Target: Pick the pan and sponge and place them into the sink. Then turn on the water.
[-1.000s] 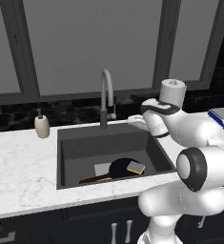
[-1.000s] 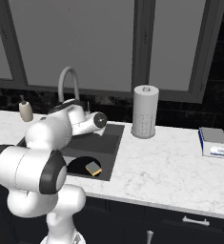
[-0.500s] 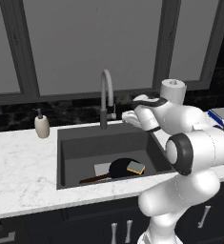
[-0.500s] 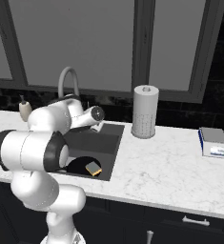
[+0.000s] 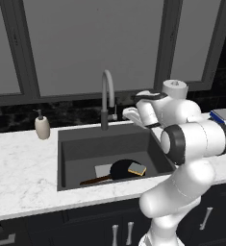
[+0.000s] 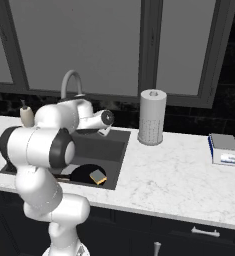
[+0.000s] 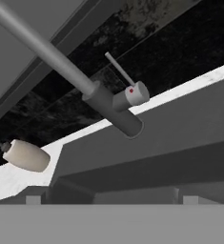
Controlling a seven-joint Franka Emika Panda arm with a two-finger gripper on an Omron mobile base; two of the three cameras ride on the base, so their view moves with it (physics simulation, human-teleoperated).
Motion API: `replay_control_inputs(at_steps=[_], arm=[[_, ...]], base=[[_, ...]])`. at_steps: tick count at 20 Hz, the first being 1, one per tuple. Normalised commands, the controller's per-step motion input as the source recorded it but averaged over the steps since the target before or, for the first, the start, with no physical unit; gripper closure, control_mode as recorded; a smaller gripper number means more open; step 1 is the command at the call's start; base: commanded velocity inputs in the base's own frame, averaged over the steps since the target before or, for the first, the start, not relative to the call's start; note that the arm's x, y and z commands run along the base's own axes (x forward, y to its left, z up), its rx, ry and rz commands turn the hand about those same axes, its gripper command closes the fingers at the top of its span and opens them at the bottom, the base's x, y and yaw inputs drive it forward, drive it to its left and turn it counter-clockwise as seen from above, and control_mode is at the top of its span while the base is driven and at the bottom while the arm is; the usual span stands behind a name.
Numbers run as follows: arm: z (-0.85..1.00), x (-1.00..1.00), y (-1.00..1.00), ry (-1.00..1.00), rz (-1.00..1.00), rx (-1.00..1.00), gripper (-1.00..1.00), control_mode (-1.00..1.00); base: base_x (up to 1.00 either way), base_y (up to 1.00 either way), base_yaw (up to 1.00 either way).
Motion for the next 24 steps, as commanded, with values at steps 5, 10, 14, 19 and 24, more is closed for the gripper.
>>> replay_control_inputs(at_steps=[5, 10, 14, 19, 24], arm=[[0.00, 0.22, 0.00, 0.00, -0.01, 0.02, -1.00, -1.00], [-0.01, 0.28, 0.09, 0.00, -0.01, 0.01, -1.00, -1.00], [-0.10, 0.21, 0.09, 0.00, 0.00, 0.01, -1.00, -1.00], [-0.14, 0.17, 0.15, 0.00, 0.00, 0.02, -1.00, -1.00], [-0.13, 0.24, 0.02, 0.00, 0.00, 0.03, -1.00, -1.00]], base=[[0.00, 0.00, 0.00], [0.00, 0.00, 0.00], [0.00, 0.00, 0.00], [0.00, 0.00, 0.00], [0.00, 0.00, 0.00]])
